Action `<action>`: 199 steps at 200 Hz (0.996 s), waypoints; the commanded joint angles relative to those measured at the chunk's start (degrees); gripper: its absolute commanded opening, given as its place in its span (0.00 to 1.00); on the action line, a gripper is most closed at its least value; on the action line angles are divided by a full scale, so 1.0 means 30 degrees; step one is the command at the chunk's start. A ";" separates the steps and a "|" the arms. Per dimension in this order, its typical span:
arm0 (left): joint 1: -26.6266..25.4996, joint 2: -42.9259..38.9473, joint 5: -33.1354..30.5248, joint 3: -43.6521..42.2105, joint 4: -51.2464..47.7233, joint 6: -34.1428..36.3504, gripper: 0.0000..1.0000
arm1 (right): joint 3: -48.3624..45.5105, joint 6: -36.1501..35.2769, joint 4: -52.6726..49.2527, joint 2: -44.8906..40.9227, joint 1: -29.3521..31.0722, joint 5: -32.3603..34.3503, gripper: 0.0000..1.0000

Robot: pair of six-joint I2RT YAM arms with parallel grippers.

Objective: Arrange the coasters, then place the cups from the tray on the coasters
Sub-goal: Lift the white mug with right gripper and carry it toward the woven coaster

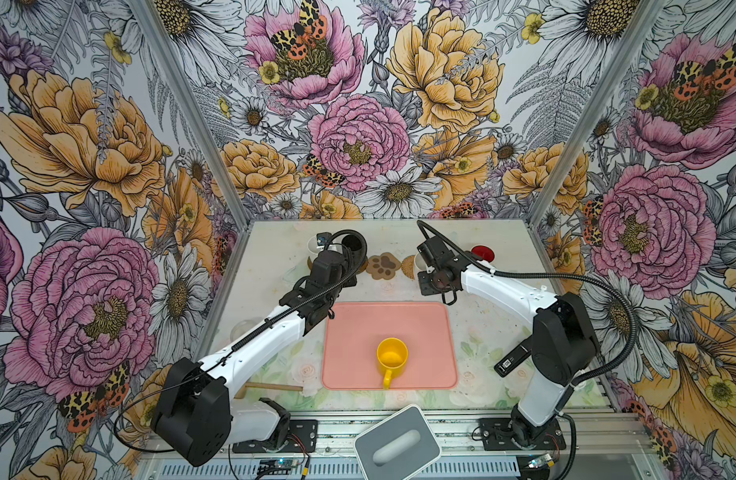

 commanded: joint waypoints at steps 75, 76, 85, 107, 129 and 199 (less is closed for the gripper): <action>0.0469 -0.0343 0.0277 -0.0475 0.0764 0.0016 0.50 | 0.3898 -0.0574 0.1374 0.2803 -0.0644 -0.0543 0.00; 0.0477 -0.0342 0.0285 -0.0468 0.0755 0.0015 0.50 | 0.3922 -0.0562 0.1369 0.2812 -0.0646 -0.0555 0.00; 0.0503 -0.0276 0.0329 -0.0432 0.0754 0.0013 0.50 | 0.4172 -0.0585 0.1378 0.3033 -0.0661 -0.0545 0.00; 0.0562 -0.0261 0.0409 -0.0387 0.0726 -0.0043 0.50 | 0.4529 -0.0595 0.1371 0.3412 -0.0691 -0.0375 0.00; 0.0604 -0.0339 0.0380 -0.0460 0.0744 -0.0049 0.50 | 0.4647 -0.0585 0.1371 0.3637 -0.0760 -0.0257 0.00; 0.0660 -0.0312 0.0466 -0.0490 0.0804 -0.0191 0.50 | 0.4576 -0.0388 0.1376 0.4104 -0.1097 -0.0277 0.00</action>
